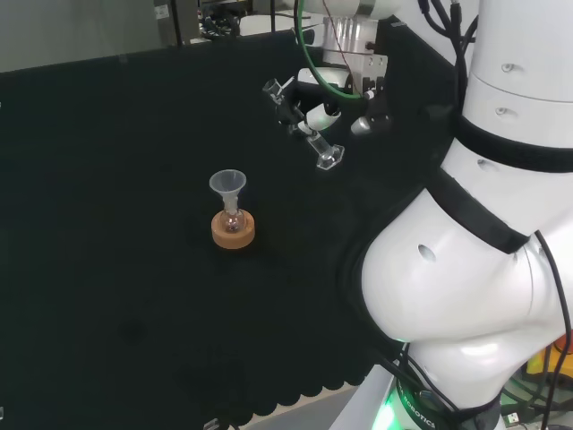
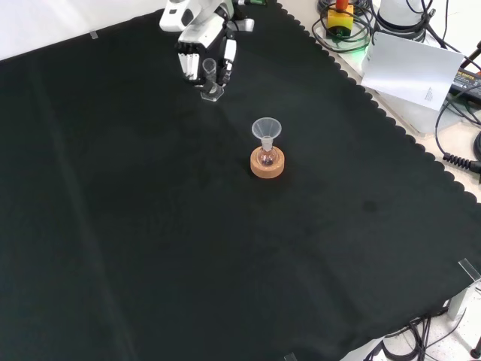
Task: Pour the water from the graduated cylinder into the round-bottom flask.
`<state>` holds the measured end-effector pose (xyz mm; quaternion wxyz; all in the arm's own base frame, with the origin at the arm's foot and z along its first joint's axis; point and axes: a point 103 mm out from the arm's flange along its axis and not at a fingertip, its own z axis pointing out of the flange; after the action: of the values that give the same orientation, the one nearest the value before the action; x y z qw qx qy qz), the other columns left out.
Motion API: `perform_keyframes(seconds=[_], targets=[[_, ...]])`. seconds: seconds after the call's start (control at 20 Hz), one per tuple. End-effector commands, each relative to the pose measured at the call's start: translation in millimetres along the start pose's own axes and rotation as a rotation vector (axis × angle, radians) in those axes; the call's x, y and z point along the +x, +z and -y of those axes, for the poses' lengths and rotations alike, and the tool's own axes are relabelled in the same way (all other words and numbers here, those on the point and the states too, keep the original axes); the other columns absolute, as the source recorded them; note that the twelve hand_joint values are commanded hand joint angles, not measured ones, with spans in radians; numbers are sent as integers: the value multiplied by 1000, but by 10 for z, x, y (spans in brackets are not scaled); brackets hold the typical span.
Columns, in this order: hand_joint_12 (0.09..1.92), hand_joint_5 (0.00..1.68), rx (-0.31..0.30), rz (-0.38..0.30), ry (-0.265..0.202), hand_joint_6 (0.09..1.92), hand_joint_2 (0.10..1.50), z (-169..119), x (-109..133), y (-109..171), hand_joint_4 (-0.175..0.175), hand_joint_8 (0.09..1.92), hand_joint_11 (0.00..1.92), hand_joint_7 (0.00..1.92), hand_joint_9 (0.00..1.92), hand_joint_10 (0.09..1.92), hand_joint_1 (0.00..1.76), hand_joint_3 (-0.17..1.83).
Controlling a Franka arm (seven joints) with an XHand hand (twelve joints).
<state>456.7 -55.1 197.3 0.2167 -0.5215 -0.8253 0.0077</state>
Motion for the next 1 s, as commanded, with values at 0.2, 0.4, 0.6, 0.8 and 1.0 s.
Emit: perform_keyframes(seconds=[0.2,0.4,0.6,0.8,1.0], targets=[[814,878,119,73,1,1141,1159,226,306,38,-175,1139,1196,913,1336,277,1245,-1],[812,879,189,102,-3,1140,1158,271,413,119,-175,1138,1196,914,1337,274,1245,-1],[810,879,270,151,2,1138,1158,299,478,210,-175,1136,1195,915,1339,271,1245,-1],[808,887,340,179,29,1126,1154,328,492,252,-175,1123,1194,923,1344,265,1247,-2],[807,893,396,205,34,1118,1151,335,536,267,-175,1114,1194,930,1351,262,1248,-2]])
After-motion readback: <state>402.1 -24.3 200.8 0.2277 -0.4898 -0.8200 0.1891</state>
